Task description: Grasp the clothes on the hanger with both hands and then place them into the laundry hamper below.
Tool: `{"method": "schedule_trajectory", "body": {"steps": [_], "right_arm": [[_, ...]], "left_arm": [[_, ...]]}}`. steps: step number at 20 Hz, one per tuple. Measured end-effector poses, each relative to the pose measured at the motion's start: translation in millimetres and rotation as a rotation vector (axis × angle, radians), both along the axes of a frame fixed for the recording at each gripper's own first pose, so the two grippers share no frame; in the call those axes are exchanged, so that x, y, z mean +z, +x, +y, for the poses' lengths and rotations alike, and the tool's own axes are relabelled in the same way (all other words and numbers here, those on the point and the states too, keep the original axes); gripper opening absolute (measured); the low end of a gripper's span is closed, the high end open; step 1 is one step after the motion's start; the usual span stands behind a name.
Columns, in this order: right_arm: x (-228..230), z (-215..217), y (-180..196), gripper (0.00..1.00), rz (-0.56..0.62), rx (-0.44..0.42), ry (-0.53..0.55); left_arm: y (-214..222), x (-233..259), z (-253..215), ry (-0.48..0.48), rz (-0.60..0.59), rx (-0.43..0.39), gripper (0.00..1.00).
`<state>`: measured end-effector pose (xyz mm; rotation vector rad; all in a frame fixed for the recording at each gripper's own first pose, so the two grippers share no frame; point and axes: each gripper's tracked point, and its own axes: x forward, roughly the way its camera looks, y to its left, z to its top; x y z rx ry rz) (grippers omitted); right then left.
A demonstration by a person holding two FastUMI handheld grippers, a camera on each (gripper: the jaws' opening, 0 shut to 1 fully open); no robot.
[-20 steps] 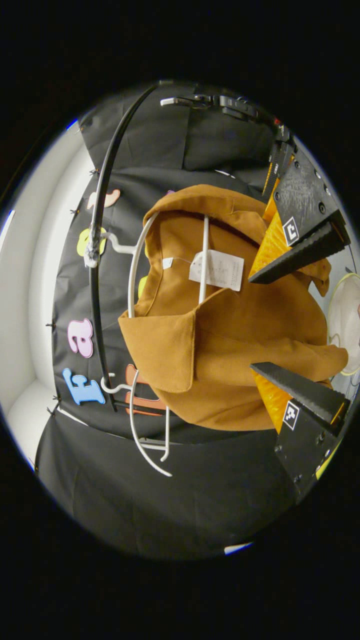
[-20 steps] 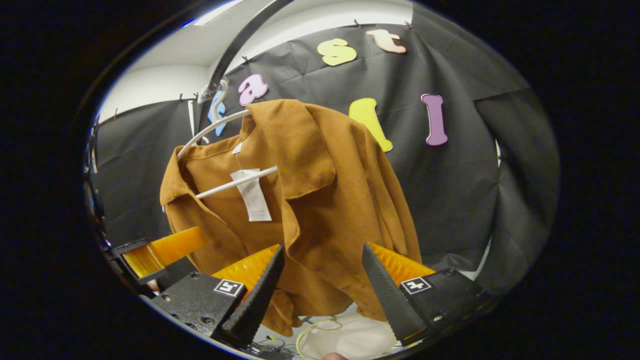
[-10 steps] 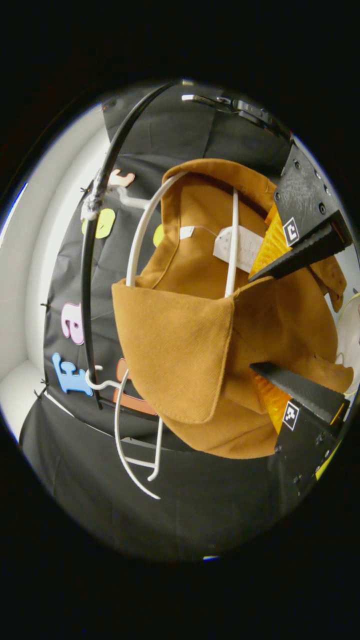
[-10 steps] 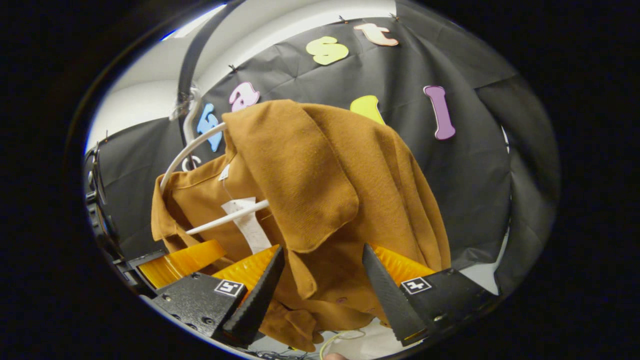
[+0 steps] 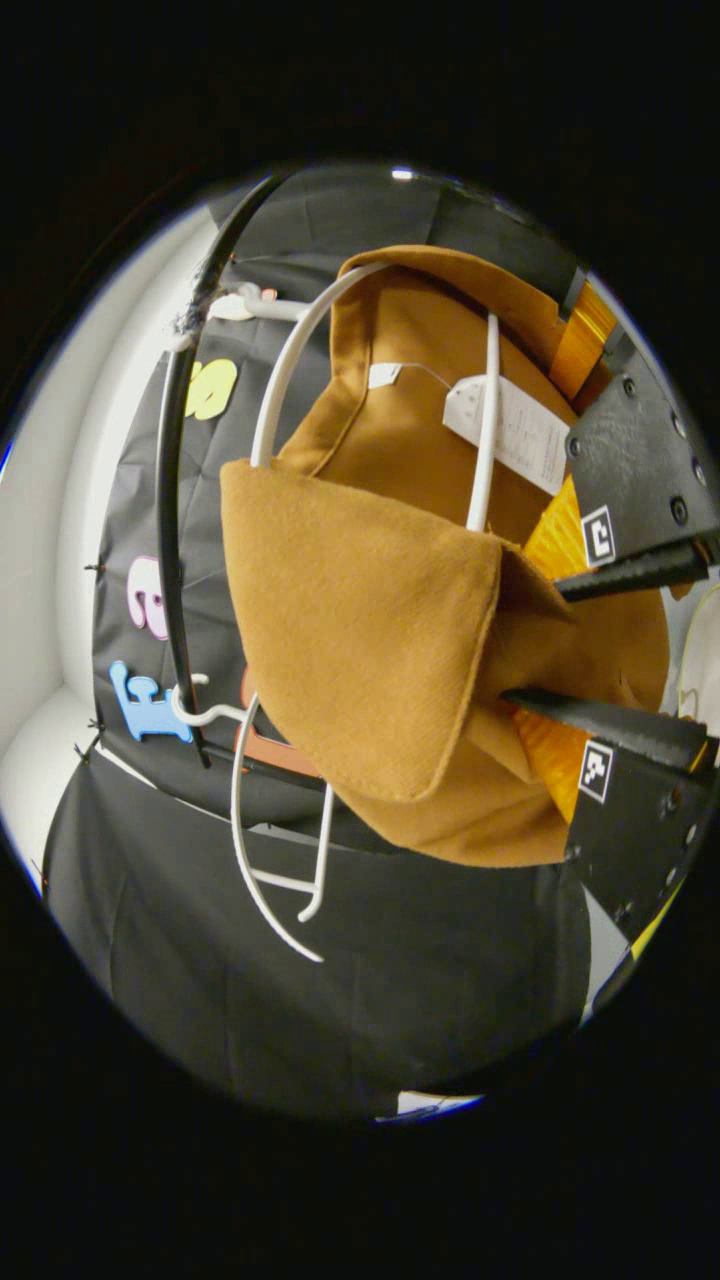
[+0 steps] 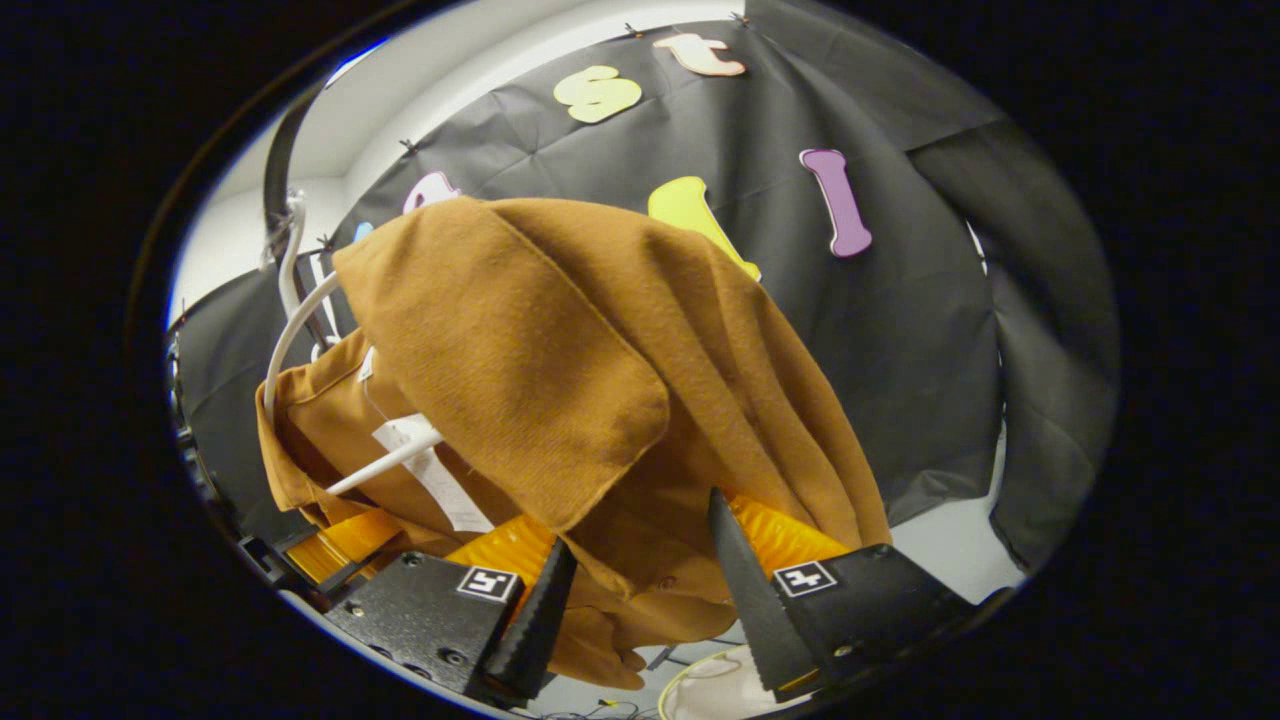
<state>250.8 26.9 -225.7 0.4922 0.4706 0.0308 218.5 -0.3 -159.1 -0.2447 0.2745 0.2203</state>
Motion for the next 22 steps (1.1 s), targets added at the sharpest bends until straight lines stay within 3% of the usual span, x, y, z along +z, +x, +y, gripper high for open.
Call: {"method": "schedule_trajectory", "body": {"steps": [2, 3, 4, 5, 6, 9, 10, 11, 12, 14, 15, 16, 17, 18, 19, 20, 22], "right_arm": [[-0.9, -11.2, 0.7, 0.65, -0.004, -0.026, 0.001], [-3.8, -19.5, 0.5, 0.58, 0.007, -0.051, -0.011], [-7.5, -28.5, -1.4, 0.47, 0.021, -0.077, -0.023], [-7.0, -33.8, -3.1, 0.40, 0.018, -0.093, -0.017], [-7.7, -37.8, -5.2, 0.31, 0.020, -0.104, -0.009], [-5.5, -39.0, -4.6, 0.23, 0.022, -0.077, 0.019], [-8.7, -39.1, -6.6, 0.22, 0.043, -0.067, 0.010], [-7.8, -38.3, -8.7, 0.15, 0.045, -0.054, 0.002], [-4.1, -39.3, -8.3, 0.14, 0.040, -0.048, 0.001], [-0.9, -42.0, -9.3, 0.12, 0.031, -0.047, 0.019], [0.2, -42.2, -10.4, 0.11, 0.026, -0.048, 0.027], [2.2, -44.2, -10.5, 0.11, 0.022, -0.047, 0.034], [4.2, -45.5, -11.0, 0.11, 0.015, -0.047, 0.043], [5.2, -49.1, -14.8, 0.11, 0.008, -0.051, 0.053], [7.4, -53.5, -18.2, 0.10, 0.002, -0.057, 0.063], [9.7, -57.1, -21.1, 0.10, -0.005, -0.062, 0.073], [15.2, -66.1, -22.7, 0.10, -0.018, -0.086, 0.088]], "left_arm": [[-2.6, 0.2, 6.0, 0.012, 0.011, 0.000, 0.43], [-5.3, -0.5, 15.5, 0.033, 0.019, 0.032, 0.44], [-6.2, -3.1, 19.6, 0.040, 0.026, 0.040, 0.03], [-12.7, -3.0, 18.2, 0.037, 0.031, 0.029, 0.02], [-12.4, -5.7, 16.9, 0.026, 0.035, 0.018, 0.09], [-17.8, -2.6, 10.1, -0.004, 0.017, -0.030, 0.08], [-20.3, -2.7, 7.4, -0.006, 0.018, -0.046, 0.14], [-23.3, -2.3, 6.6, -0.001, 0.016, -0.060, 0.07], [-25.7, -0.3, 5.5, 0.001, 0.009, -0.070, 0.14], [-29.8, 4.5, 2.3, -0.004, -0.004, -0.086, 0.14], [-29.7, 7.5, -0.8, -0.016, -0.010, -0.102, 0.14], [-29.6, 9.7, -2.4, -0.032, -0.019, -0.116, 0.04], [-31.5, 11.7, -4.6, -0.053, -0.022, -0.133, 0.04], [-33.2, 13.7, -8.1, -0.077, -0.028, -0.149, 0.14], [-35.9, 17.4, -6.9, -0.089, -0.037, -0.149, 0.04], [-29.7, 16.1, -4.4, -0.102, -0.053, -0.141, 0.14], [-33.9, 18.7, -1.6, -0.095, -0.046, -0.134, 0.04]]}}
